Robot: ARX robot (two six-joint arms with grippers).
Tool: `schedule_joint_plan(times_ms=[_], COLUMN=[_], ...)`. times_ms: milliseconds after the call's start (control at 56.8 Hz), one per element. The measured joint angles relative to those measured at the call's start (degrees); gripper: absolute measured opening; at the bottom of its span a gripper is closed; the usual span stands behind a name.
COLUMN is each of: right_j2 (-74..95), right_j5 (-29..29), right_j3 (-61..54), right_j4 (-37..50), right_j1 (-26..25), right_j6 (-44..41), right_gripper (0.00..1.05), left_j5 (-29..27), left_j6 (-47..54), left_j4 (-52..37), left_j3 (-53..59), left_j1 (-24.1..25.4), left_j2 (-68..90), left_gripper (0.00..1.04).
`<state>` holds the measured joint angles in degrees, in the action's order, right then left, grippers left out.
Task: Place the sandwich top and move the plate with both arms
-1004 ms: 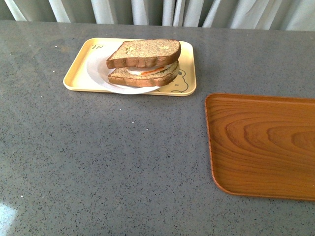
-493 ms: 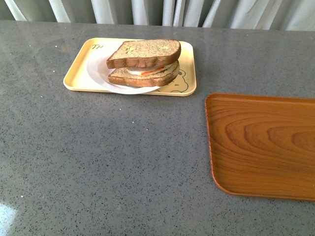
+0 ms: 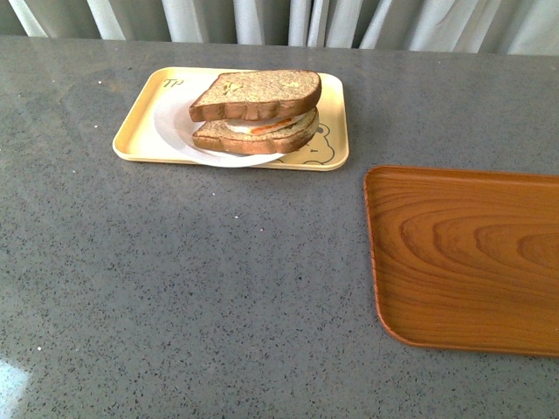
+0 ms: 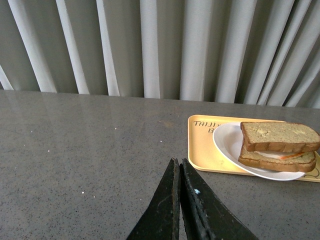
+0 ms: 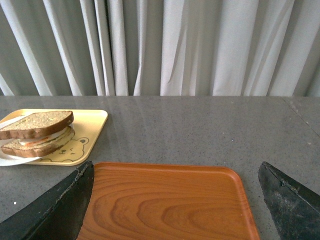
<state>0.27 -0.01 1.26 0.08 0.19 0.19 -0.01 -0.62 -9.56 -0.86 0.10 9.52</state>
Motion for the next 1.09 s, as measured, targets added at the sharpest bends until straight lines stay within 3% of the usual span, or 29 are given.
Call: schedule_joint_plan(times_ms=[106, 440, 916, 987, 1092], right_j2=[0.0, 0.0, 0.0, 0.0, 0.0], right_j5=[0.0, 0.0, 0.0, 0.0, 0.0], right_j3=[0.0, 0.0, 0.0, 0.0, 0.0], right_j4=[0.0, 0.0, 0.0, 0.0, 0.0], right_j1=[0.0, 0.0, 0.0, 0.0, 0.0], right_j6=[0.0, 0.0, 0.0, 0.0, 0.0], right_gripper=[0.96, 0.96, 0.96, 0.96, 0.96], left_j5=[0.0, 0.0, 0.0, 0.0, 0.0], left_j6=[0.0, 0.0, 0.0, 0.1, 0.2], left_j4=[8.5, 9.6, 9.6, 9.6, 9.6], left_j3=[0.0, 0.0, 0.0, 0.0, 0.0], left_j1=[0.0, 0.0, 0.0, 0.0, 0.0], left_j2=[-6.7, -8.6, -8.6, -8.6, -8.6], left_gripper=[0.02, 0.03, 0.81, 0.97, 0.96])
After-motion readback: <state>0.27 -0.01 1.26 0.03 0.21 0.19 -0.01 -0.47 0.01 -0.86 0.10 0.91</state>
